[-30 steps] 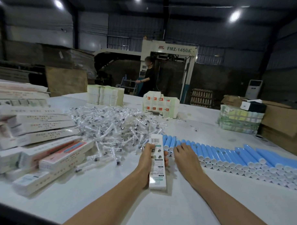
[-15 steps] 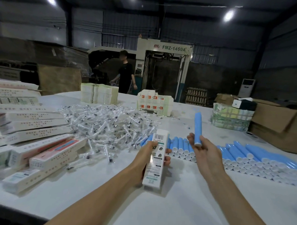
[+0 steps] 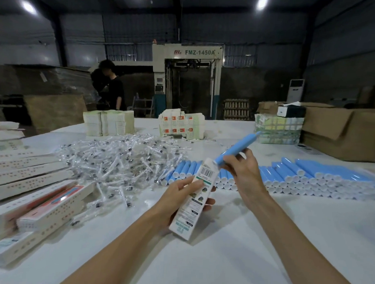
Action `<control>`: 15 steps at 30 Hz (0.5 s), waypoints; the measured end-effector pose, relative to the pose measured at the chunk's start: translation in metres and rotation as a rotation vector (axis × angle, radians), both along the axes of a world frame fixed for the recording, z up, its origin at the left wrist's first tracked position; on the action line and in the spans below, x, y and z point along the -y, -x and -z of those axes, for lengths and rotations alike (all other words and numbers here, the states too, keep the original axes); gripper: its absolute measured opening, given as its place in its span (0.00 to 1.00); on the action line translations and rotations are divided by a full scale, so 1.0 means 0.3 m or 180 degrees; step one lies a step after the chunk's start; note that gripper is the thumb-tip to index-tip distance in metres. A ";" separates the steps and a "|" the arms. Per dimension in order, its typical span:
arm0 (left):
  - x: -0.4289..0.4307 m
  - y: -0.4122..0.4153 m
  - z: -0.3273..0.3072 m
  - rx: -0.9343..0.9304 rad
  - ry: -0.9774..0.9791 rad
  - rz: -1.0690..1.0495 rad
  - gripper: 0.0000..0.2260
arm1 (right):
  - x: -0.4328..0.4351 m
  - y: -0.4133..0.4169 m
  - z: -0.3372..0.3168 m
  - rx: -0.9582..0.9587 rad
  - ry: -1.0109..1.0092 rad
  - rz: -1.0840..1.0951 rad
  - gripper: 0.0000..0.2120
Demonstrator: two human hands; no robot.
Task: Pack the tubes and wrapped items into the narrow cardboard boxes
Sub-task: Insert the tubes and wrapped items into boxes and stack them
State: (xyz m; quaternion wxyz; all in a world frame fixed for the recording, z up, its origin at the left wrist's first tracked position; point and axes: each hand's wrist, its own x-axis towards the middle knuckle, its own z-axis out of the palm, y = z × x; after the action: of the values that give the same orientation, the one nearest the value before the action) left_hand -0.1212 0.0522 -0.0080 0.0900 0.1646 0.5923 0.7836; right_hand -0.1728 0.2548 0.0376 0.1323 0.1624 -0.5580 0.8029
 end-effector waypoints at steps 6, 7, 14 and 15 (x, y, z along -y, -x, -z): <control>-0.005 -0.015 -0.010 -0.0176 0.0277 0.0060 0.14 | -0.009 0.016 -0.003 0.0092 -0.0796 0.0329 0.14; -0.005 -0.015 -0.008 -0.0184 0.0302 0.0081 0.13 | -0.013 0.015 -0.002 0.0114 -0.0901 0.0283 0.14; 0.006 -0.001 -0.001 -0.0327 0.0469 0.0040 0.15 | -0.002 -0.006 -0.014 0.0073 -0.1422 0.0234 0.15; 0.008 -0.001 -0.001 -0.0331 0.0425 0.0001 0.15 | -0.002 -0.010 -0.019 0.0058 -0.1496 0.0288 0.15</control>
State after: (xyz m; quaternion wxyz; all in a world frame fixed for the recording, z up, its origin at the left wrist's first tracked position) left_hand -0.1210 0.0498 -0.0076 0.0699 0.1989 0.6471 0.7327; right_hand -0.1697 0.2553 0.0434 0.1218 0.1563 -0.7375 0.6456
